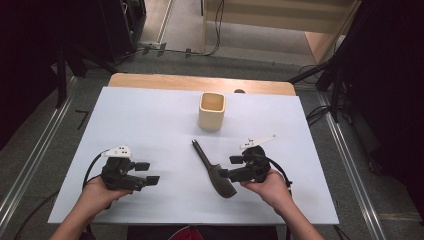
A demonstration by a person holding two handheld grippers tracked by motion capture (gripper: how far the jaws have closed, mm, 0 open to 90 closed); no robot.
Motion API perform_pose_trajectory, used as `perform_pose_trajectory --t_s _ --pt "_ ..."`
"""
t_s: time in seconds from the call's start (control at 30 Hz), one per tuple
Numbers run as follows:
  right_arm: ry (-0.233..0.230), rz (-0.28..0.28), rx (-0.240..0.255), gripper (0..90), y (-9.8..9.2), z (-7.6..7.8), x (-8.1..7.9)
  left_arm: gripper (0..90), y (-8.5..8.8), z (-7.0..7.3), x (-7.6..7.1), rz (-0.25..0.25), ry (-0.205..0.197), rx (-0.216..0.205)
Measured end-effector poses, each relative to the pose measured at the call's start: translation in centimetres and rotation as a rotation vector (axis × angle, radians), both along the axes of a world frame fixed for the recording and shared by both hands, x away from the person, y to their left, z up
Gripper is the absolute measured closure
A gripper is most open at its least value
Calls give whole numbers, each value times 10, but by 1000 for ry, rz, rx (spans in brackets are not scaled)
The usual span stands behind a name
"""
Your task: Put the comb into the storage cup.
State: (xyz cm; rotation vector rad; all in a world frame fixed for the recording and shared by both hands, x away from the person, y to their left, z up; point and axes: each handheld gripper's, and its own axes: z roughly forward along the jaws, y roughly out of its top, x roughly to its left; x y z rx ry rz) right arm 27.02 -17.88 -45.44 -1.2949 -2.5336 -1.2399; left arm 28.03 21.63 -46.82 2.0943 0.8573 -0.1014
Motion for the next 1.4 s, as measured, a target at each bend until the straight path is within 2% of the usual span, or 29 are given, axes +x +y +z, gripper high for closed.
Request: perform_pose_trajectory --t_s 0.63,0.8,1.03,1.27,1.37,1.4 --pt "22 73 -8 245 30 -4 -4 281 0 0 0 -1 0 -2" --pt "35 98 -7 309 36 -6 -6 281 0 0 0 -1 0 -2" --pt "57 103 6 512 36 -11 -9 281 0 0 0 -1 0 -3" --pt "55 123 11 738 36 -20 -10 281 0 0 0 0 -1 -3" --pt "35 130 -14 874 37 -22 -13 281 0 0 0 -1 0 -2" --pt "32 128 -11 875 37 -23 -13 281 0 0 0 -3 1 -3"
